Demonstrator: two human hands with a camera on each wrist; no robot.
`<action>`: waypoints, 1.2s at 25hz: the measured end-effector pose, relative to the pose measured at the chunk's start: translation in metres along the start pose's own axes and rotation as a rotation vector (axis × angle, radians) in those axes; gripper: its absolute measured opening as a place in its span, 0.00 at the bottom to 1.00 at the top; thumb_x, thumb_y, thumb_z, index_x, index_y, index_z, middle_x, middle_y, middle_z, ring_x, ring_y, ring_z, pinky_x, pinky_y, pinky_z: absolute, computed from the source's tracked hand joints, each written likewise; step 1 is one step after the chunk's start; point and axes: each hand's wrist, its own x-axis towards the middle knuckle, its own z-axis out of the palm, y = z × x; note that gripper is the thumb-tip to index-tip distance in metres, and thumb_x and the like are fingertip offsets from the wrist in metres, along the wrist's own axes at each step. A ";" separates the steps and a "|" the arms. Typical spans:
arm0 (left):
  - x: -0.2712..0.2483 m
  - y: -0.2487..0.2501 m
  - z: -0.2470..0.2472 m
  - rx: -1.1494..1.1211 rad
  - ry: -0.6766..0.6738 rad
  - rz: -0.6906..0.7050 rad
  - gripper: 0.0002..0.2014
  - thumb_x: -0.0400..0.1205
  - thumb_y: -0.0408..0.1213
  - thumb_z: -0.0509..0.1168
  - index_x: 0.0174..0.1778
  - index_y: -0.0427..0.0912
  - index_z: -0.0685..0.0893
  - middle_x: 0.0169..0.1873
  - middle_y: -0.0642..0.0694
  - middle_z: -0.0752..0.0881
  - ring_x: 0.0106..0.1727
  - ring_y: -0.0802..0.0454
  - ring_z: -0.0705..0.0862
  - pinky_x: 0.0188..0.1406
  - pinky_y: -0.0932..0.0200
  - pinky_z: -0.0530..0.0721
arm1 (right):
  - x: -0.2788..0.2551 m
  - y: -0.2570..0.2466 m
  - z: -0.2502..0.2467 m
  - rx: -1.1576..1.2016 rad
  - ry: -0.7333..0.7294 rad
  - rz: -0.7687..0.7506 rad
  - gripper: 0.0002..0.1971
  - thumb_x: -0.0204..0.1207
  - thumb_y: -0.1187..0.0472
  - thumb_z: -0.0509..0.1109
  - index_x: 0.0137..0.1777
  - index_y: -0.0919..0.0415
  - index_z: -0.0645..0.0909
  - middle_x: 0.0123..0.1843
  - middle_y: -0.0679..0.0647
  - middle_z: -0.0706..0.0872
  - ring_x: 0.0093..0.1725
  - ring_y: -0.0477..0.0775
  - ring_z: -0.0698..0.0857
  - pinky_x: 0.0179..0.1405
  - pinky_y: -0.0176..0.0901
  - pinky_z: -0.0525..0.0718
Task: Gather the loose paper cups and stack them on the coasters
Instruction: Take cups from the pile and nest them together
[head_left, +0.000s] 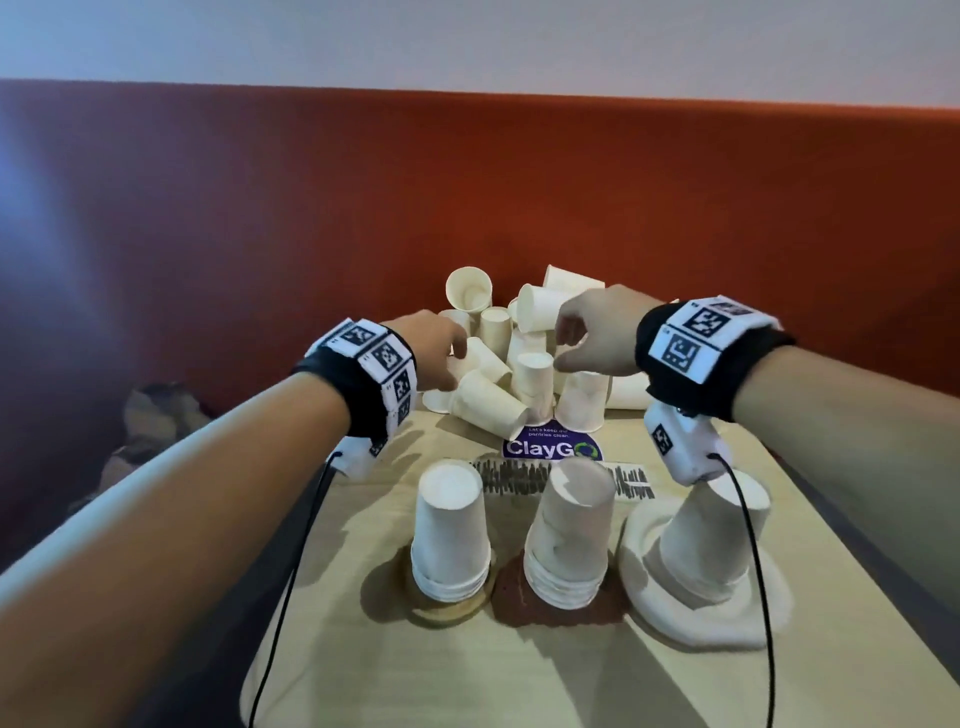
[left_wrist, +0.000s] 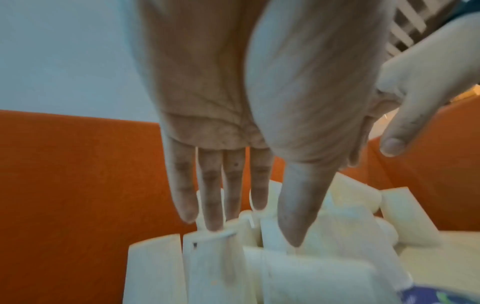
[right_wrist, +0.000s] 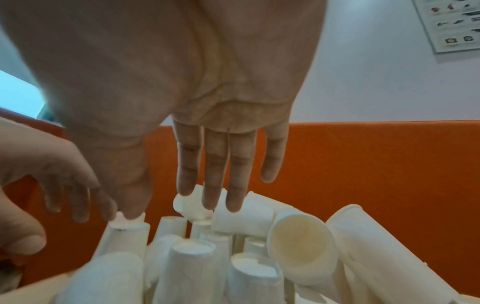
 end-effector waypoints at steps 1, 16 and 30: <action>0.007 0.000 0.008 0.024 0.005 0.008 0.25 0.78 0.43 0.72 0.72 0.52 0.79 0.67 0.47 0.82 0.64 0.47 0.82 0.55 0.53 0.83 | 0.008 0.003 0.009 -0.021 -0.028 0.003 0.17 0.73 0.46 0.76 0.59 0.49 0.82 0.59 0.47 0.88 0.57 0.52 0.85 0.58 0.51 0.86; 0.040 0.014 0.058 0.483 0.070 0.230 0.35 0.68 0.57 0.77 0.72 0.60 0.79 0.84 0.41 0.58 0.87 0.37 0.44 0.82 0.28 0.37 | 0.076 0.007 0.064 -0.282 -0.134 -0.146 0.32 0.75 0.50 0.75 0.78 0.44 0.68 0.68 0.49 0.84 0.69 0.56 0.80 0.69 0.59 0.66; -0.027 -0.019 0.002 -0.308 0.175 0.001 0.29 0.59 0.56 0.78 0.54 0.59 0.76 0.49 0.56 0.85 0.46 0.56 0.85 0.44 0.53 0.88 | -0.004 0.055 -0.030 0.388 0.174 -0.079 0.24 0.70 0.54 0.83 0.64 0.47 0.80 0.60 0.45 0.84 0.50 0.48 0.84 0.49 0.48 0.84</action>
